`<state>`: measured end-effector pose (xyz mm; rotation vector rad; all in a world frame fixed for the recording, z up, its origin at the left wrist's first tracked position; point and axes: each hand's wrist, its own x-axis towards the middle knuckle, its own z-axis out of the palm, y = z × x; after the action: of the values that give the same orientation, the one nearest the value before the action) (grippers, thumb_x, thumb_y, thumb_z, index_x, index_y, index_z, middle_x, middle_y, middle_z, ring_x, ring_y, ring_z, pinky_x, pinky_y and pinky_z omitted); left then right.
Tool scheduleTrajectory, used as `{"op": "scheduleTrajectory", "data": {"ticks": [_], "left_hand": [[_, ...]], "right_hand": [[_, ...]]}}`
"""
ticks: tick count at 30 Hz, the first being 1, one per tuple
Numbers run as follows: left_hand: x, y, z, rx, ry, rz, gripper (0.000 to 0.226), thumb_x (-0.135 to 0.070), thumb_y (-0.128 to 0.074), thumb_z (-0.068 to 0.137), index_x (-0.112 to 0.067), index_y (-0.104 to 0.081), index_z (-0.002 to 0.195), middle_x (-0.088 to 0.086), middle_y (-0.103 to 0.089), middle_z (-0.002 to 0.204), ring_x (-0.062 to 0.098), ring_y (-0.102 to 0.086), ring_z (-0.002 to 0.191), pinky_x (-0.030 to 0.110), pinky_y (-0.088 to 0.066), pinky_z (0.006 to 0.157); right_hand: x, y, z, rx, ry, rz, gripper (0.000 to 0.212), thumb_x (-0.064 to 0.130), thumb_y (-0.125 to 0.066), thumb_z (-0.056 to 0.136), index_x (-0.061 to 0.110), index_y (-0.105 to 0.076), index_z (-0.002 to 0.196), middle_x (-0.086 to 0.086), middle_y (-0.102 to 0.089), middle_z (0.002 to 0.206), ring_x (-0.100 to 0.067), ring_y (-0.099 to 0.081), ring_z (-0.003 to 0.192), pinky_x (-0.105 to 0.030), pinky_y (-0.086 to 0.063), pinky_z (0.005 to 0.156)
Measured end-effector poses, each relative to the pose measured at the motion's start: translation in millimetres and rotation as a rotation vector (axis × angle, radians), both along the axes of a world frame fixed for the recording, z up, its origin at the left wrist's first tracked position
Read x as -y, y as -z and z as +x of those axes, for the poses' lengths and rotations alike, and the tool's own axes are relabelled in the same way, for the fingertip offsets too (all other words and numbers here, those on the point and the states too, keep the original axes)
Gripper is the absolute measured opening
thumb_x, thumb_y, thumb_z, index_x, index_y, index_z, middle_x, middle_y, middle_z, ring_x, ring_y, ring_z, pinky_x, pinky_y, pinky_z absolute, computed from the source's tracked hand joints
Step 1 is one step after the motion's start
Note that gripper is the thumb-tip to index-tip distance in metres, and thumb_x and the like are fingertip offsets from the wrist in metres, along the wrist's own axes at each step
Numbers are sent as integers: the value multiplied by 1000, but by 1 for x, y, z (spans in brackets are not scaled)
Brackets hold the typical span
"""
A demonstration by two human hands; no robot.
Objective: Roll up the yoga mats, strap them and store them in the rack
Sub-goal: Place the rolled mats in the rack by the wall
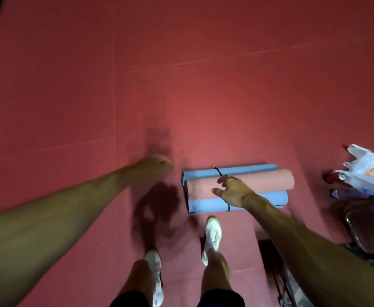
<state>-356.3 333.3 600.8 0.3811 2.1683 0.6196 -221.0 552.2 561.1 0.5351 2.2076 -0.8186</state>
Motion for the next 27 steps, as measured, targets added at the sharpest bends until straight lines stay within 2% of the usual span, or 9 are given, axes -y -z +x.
{"op": "scheduleTrajectory", "data": {"ticks": [2,5,9,12,15,18,20,23,27], "left_hand": [[-24,20,-6,25,17,-39,35,-43,-60,84,-12,-69,96,10,-70,100,19,-62,92,30,-46,83],[-51,58,-15,78,-7,-53,56,-59,-52,66,-12,-69,91,11,-70,97,22,-63,92,38,-47,87],[-63,136,-27,95,-136,-107,24,-27,-62,90,-10,-69,106,9,-69,107,18,-61,96,29,-45,86],[-62,202,-28,111,-204,-98,24,-25,-58,92,-8,-69,107,8,-68,108,20,-60,102,29,-43,90],[-57,269,-23,162,-329,-77,24,-20,-56,93,-2,-68,103,13,-67,103,23,-60,96,33,-45,91],[-47,338,-13,179,-461,-66,18,-20,-58,91,-7,-69,98,9,-66,94,25,-62,98,37,-47,94],[-44,374,-6,210,-485,-95,17,-21,-60,90,-10,-69,98,4,-63,89,22,-61,94,32,-45,90],[-35,426,0,243,-565,-88,17,-21,-62,89,-10,-70,98,8,-66,93,25,-63,98,36,-48,92],[-24,475,5,276,-684,-78,9,-26,-66,82,-19,-68,77,8,-68,89,28,-65,94,46,-50,93]], "right_hand": [[-18,25,-15,4,-5,-17,52,41,-55,95,13,-46,137,-11,-47,141,-25,-45,129,-32,-36,106],[-36,65,-35,8,-17,-34,53,38,-57,94,13,-44,139,-10,-48,140,-25,-44,130,-33,-36,107],[-45,141,-60,14,-40,-35,55,36,-59,93,14,-42,140,-10,-47,140,-26,-44,130,-35,-36,106],[-42,205,-73,2,-48,-46,59,35,-62,92,13,-40,142,-10,-46,142,-25,-40,133,-34,-35,107],[-31,270,-79,6,-83,-47,66,34,-64,90,11,-35,145,-11,-42,145,-25,-33,137,-37,-32,110],[-15,333,-82,-3,-156,-33,72,35,-65,89,12,-29,148,-11,-35,148,-26,-27,139,-38,-31,111],[-6,369,-83,-43,-194,-21,78,35,-68,86,12,-27,148,-11,-33,147,-27,-26,138,-39,-30,111],[7,425,-85,-149,-324,46,93,41,-74,77,10,-24,149,-10,-33,147,-27,-27,137,-37,-25,111],[22,482,-86,-242,-523,219,109,56,-73,71,8,-17,152,-12,-25,155,-32,-20,143,-47,-14,116]]}}
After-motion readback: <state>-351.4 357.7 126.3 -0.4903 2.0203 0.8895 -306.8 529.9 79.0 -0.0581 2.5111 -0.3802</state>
